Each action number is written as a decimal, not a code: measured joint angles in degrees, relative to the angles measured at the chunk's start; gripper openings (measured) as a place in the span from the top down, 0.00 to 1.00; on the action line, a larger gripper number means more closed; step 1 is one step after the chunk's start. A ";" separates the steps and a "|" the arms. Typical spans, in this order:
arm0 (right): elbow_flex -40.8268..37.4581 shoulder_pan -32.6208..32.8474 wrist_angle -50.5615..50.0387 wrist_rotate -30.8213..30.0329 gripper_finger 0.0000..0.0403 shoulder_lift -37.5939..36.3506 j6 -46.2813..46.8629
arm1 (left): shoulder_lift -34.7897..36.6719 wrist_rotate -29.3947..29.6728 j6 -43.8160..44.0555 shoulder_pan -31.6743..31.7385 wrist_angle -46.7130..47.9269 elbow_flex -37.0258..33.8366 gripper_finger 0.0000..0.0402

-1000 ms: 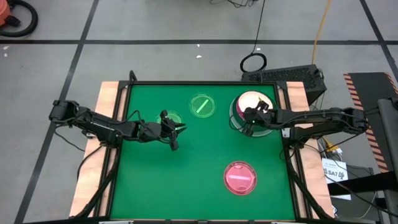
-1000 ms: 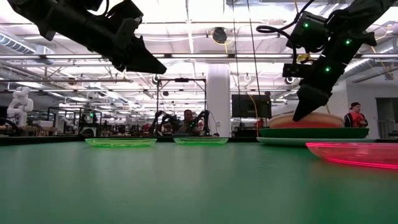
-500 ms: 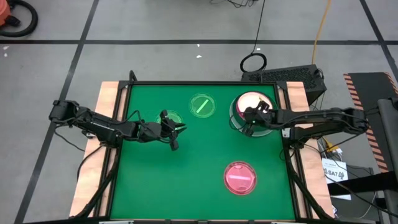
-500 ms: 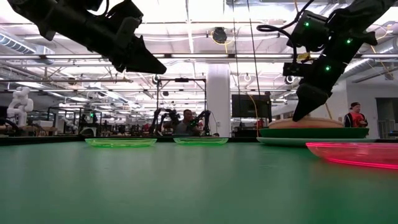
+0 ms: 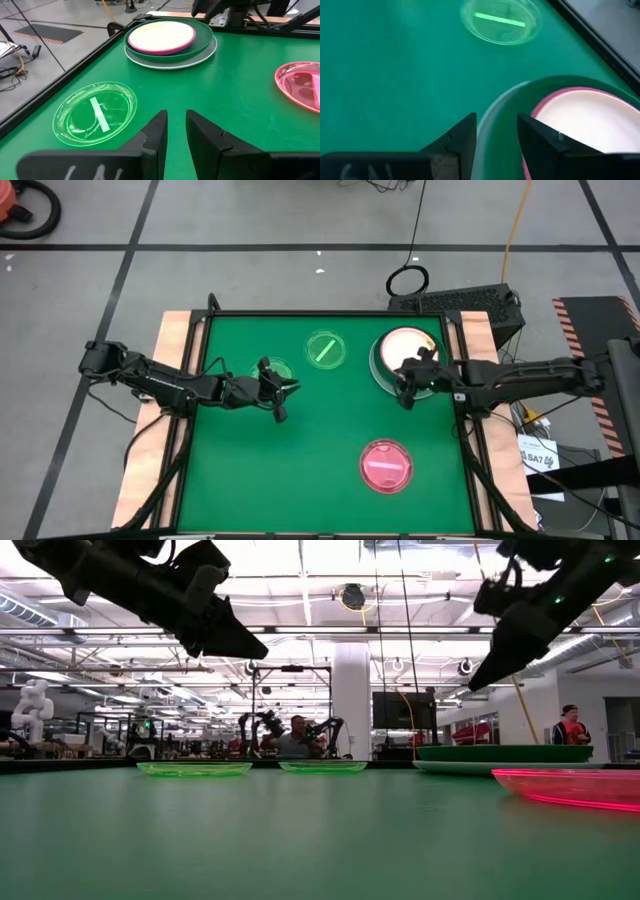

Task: Stack plastic plates
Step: Stack the orange plate on top of the white plate

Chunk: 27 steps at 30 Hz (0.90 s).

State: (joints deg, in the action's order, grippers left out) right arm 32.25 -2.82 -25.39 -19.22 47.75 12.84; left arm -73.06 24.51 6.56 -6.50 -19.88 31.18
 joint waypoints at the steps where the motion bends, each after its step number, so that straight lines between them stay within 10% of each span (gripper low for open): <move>1: 0.00 1.35 -0.09 -0.01 0.66 -0.39 0.00 | 0.00 -0.19 0.01 0.00 0.00 0.00 0.81; 27: 0.00 43.85 7.60 6.10 0.67 9.32 9.49 | -2.27 -1.14 4.66 -5.03 0.13 -0.04 0.81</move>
State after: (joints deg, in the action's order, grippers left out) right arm 32.25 41.03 -17.79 -13.12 57.07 22.33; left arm -75.33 23.38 11.22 -11.53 -19.74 31.14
